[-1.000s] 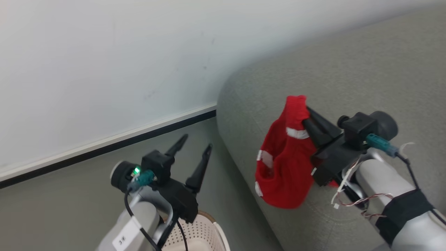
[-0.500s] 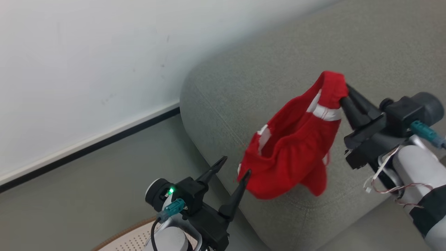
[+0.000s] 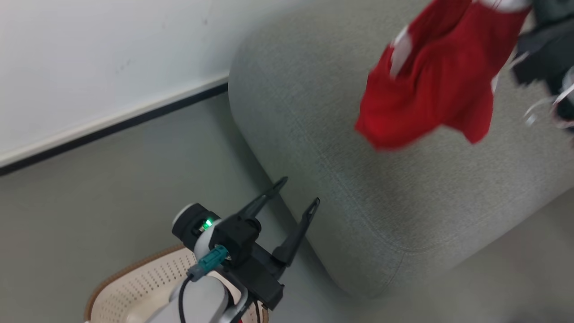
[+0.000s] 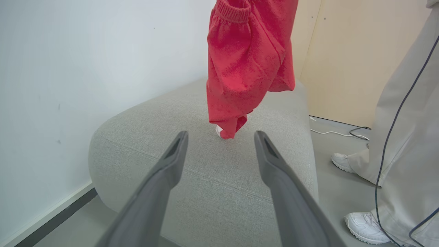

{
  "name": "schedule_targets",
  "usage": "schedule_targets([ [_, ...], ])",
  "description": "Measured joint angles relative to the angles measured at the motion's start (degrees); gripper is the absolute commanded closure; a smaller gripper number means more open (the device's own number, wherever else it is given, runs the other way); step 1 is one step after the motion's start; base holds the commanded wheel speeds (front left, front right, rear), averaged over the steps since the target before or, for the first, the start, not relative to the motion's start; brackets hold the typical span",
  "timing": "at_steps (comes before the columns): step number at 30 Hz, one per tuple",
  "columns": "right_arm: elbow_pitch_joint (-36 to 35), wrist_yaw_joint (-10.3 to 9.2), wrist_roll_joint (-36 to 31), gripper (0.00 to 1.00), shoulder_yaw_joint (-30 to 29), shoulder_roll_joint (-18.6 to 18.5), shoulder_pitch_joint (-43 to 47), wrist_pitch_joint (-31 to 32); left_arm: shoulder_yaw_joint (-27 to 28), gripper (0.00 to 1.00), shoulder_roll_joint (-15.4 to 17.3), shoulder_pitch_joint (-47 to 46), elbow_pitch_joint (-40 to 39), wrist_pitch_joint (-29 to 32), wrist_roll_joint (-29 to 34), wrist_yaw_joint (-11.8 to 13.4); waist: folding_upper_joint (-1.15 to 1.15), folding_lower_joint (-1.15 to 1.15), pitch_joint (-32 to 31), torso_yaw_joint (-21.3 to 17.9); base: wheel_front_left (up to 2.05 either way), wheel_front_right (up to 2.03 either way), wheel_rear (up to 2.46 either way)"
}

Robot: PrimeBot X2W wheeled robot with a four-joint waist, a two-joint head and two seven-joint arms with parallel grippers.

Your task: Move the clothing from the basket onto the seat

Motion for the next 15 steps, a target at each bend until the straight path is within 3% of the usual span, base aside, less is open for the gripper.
schedule_targets([
  [9, 7.46, -0.09, 1.02, 1.00, -4.39, -2.34, -11.94, 2.81, 1.72, 0.00, 4.01, -2.46, -5.68, 1.75, 1.43, 0.71, 0.00, 0.00, 6.40, 4.02, 0.00, 0.00, 0.00],
  [15, 11.04, -1.35, 1.49, 1.00, -6.76, -4.25, -15.83, 3.75, 2.08, 0.00, 5.45, -4.91, -9.90, 3.04, 3.05, 0.71, 0.00, 0.00, 10.93, 7.09, 0.00, 0.00, 0.00],
])
